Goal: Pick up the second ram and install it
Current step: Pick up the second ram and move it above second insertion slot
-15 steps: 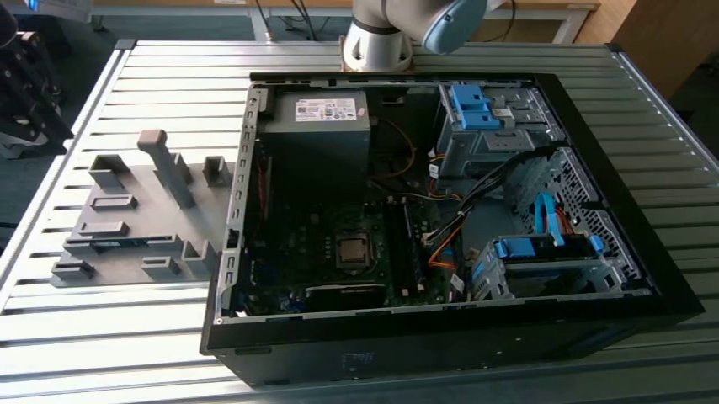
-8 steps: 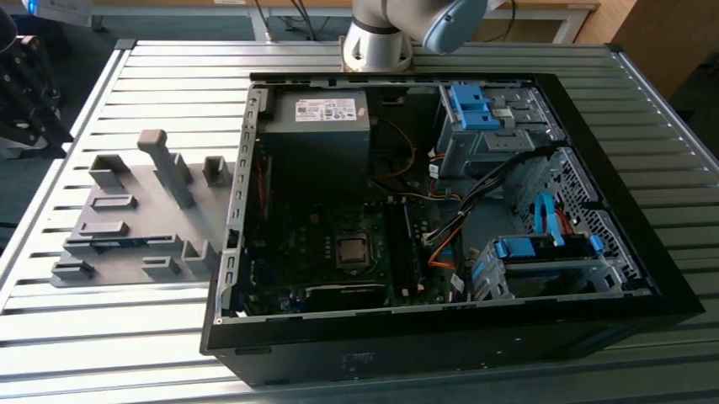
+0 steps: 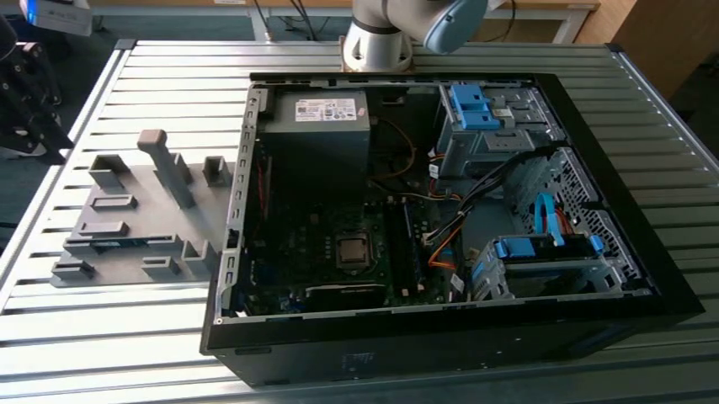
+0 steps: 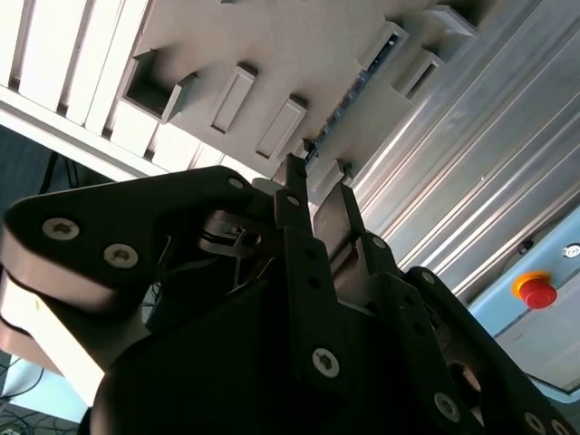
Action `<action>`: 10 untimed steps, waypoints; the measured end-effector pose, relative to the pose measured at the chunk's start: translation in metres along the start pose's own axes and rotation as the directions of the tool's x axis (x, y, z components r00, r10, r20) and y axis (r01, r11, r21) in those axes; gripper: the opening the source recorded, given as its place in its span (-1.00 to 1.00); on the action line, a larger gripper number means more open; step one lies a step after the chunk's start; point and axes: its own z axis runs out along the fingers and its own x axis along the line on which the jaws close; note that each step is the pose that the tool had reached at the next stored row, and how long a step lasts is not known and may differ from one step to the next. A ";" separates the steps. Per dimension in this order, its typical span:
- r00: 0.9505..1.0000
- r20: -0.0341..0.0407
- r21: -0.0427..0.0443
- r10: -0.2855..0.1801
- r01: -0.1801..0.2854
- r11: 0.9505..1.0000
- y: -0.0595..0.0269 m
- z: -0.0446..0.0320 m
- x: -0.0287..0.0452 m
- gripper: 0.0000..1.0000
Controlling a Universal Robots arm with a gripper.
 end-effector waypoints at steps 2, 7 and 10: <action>1.000 0.000 0.000 0.010 -0.010 1.000 0.0000 0.0013 0.0006 -0.38; 1.000 0.000 0.000 0.012 -0.012 1.000 -0.0001 0.0048 0.0020 -0.38; 1.000 0.000 0.000 0.012 -0.012 1.000 -0.0001 0.0076 0.0036 -0.38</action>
